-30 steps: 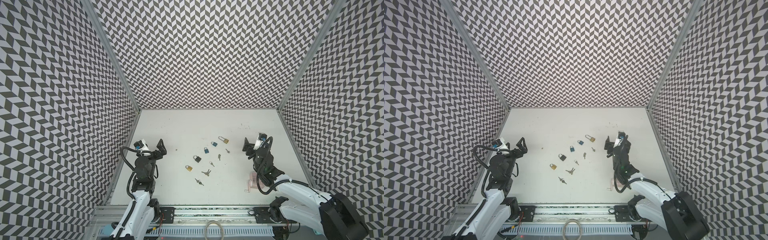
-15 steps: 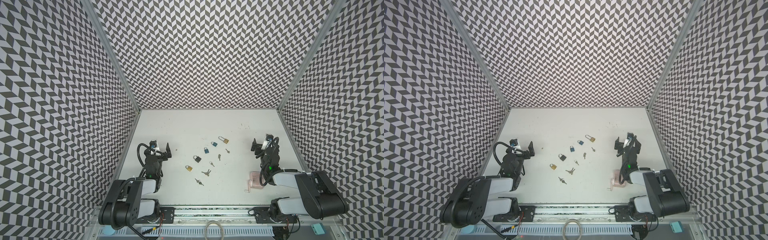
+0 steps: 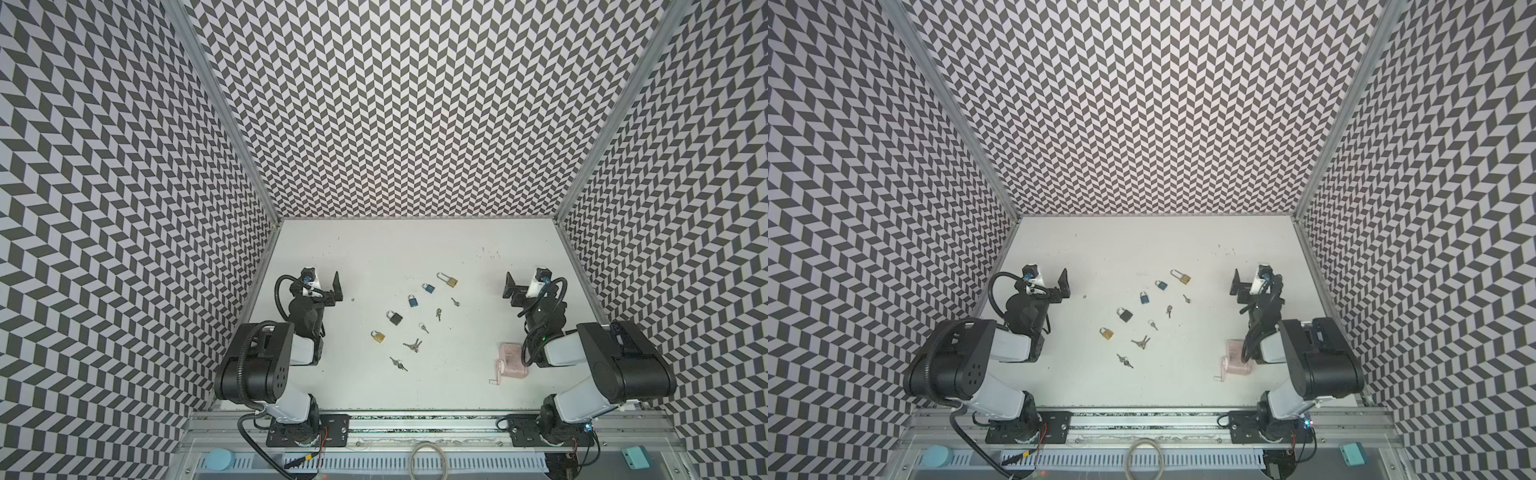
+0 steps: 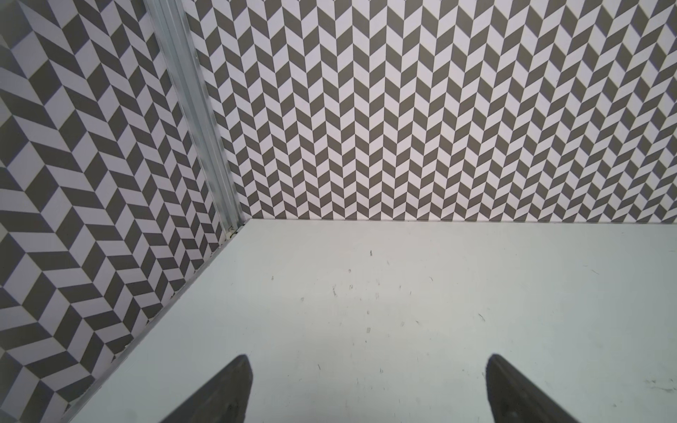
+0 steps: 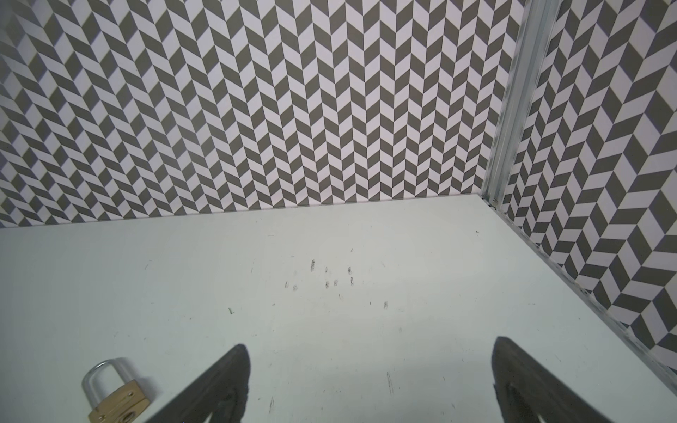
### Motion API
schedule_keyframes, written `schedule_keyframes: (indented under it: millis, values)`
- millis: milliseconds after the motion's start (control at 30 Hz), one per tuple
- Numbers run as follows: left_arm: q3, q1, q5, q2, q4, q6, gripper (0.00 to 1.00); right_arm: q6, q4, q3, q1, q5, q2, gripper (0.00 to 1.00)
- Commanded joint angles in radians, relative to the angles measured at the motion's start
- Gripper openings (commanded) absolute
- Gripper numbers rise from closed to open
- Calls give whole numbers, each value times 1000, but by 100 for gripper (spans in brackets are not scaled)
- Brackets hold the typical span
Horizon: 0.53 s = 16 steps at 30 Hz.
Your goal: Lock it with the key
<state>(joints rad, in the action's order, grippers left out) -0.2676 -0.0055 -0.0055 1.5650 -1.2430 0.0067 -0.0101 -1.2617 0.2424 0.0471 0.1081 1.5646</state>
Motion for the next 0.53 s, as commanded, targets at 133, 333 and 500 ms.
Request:
schedule_keyframes:
  millis: [133,333,500]
  values:
    - [4,4,16,-5,-4,5,99,0,-74,-3,-6,-32,-2,100]
    - [-2,4,18,-1,3,5,99,0,-74,-3,-6,-32,-1,100]
    - [8,13,64,-11,-7,7,99,0,-74,-2,-6,-33,0,100]
